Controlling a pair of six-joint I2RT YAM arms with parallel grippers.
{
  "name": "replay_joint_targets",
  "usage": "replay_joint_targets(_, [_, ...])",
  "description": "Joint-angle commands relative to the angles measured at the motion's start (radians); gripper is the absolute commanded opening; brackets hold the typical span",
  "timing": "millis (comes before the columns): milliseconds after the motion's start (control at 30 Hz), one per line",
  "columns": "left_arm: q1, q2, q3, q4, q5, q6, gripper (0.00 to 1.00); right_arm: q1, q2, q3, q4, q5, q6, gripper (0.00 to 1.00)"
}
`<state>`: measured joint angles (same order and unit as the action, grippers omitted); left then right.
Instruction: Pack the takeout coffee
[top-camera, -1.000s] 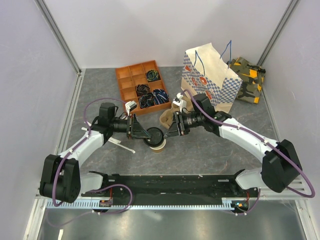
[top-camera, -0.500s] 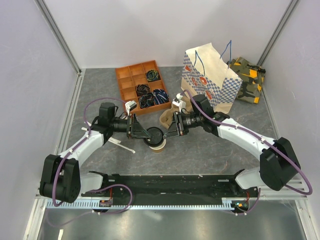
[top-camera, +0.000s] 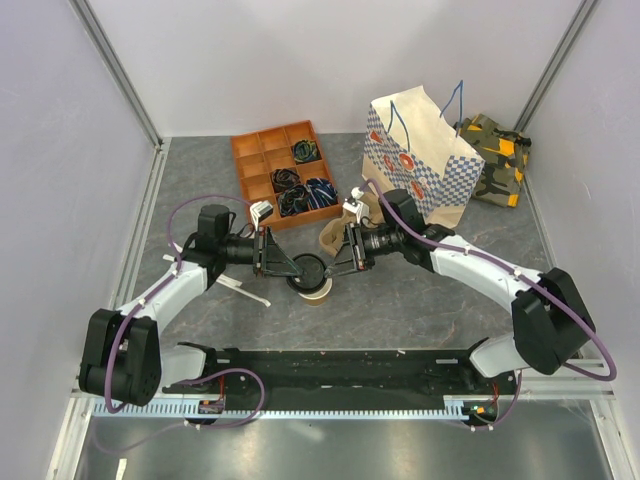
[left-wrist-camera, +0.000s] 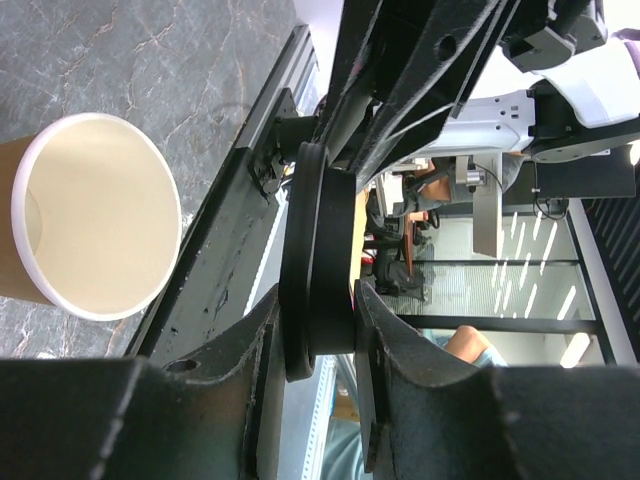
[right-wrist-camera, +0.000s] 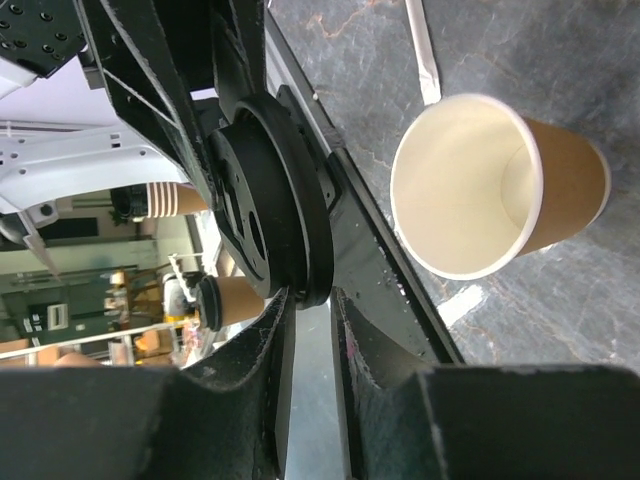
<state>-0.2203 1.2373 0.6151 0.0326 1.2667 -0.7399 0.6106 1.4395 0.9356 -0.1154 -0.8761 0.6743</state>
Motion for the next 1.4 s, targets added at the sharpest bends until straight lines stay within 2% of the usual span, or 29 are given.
replay_joint_targets(0, [-0.004, -0.004, -0.009, 0.047, 0.033, -0.003, 0.02, 0.003, 0.012, -0.012, 0.094, -0.053, 0.051, 0.27])
replay_joint_targets(133, [-0.004, -0.004, -0.023, 0.058, 0.037, -0.012, 0.02, 0.002, 0.015, -0.018, 0.106, -0.066, 0.061, 0.22])
replay_joint_targets(267, [-0.004, -0.002, -0.025, 0.061, 0.036, -0.013, 0.02, 0.002, 0.013, -0.020, 0.108, -0.067, 0.059, 0.00])
replay_joint_targets(633, [-0.002, 0.019, -0.028, 0.050, 0.016, -0.012, 0.03, -0.005, 0.018, -0.035, 0.100, -0.054, 0.028, 0.00])
replay_joint_targets(900, [-0.004, 0.011, -0.018, -0.016, -0.018, 0.042, 0.29, -0.026, 0.021, -0.055, 0.088, -0.044, 0.022, 0.00])
replay_joint_targets(933, [-0.004, 0.010, -0.018, -0.020, -0.023, 0.045, 0.37, -0.031, 0.022, -0.055, 0.085, -0.043, 0.021, 0.00])
replay_joint_targets(1033, [-0.002, 0.008, -0.015, -0.026, -0.032, 0.060, 0.50, -0.031, 0.030, -0.052, 0.077, -0.043, 0.011, 0.00])
replay_joint_targets(1100, [-0.002, 0.007, -0.015, -0.052, -0.041, 0.071, 0.53, -0.032, 0.035, -0.049, 0.076, -0.043, 0.011, 0.00])
replay_joint_targets(1167, [-0.002, 0.007, -0.015, -0.069, -0.052, 0.085, 0.62, -0.031, 0.044, -0.049, 0.074, -0.040, 0.010, 0.00])
replay_joint_targets(1367, [-0.001, 0.007, 0.008, -0.120, -0.073, 0.118, 0.70, -0.034, 0.065, -0.043, 0.069, -0.040, 0.008, 0.00])
